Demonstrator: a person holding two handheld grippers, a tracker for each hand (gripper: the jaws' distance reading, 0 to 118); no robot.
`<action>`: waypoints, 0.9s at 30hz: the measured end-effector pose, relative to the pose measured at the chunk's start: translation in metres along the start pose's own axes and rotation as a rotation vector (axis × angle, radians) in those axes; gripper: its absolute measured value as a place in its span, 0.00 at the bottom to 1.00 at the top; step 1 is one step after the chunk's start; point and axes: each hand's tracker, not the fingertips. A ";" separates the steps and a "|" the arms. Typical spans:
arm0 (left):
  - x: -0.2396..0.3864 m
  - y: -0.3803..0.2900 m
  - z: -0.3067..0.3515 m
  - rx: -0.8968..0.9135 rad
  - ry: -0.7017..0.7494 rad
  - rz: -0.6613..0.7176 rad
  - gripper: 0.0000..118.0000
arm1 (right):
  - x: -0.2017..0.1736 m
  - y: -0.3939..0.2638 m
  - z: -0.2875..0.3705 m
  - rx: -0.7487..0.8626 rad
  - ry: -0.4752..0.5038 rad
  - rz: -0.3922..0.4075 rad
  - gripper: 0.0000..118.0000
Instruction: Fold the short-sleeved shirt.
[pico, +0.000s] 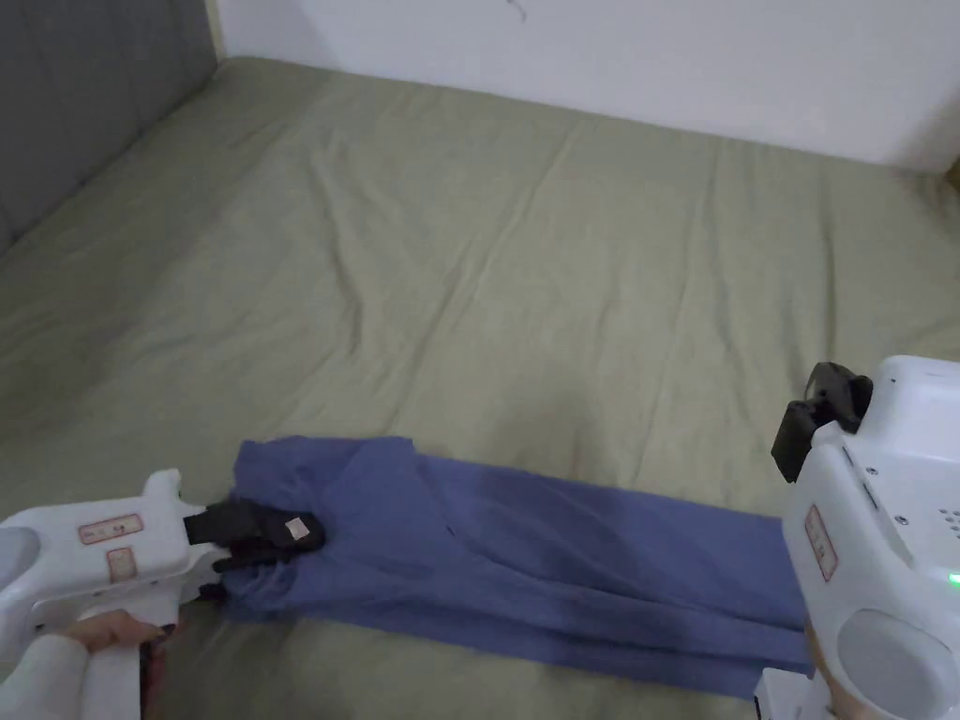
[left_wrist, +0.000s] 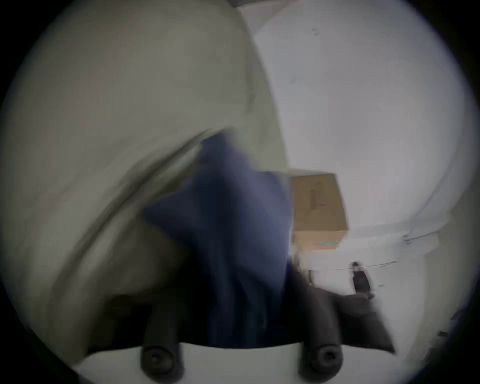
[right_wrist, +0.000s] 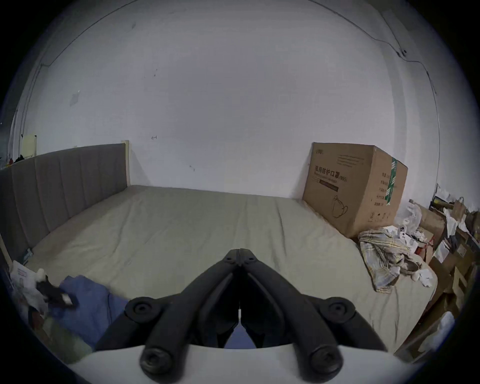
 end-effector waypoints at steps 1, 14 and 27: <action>-0.006 -0.001 0.003 0.020 -0.050 0.003 0.10 | 0.001 0.000 0.000 -0.005 0.003 -0.005 0.00; 0.048 0.011 0.049 0.074 0.137 -0.203 0.10 | 0.018 -0.007 0.002 -0.074 0.022 -0.026 0.00; 0.176 -0.032 0.036 0.148 0.483 -0.533 0.10 | 0.064 -0.018 0.006 -0.128 -0.009 -0.061 0.00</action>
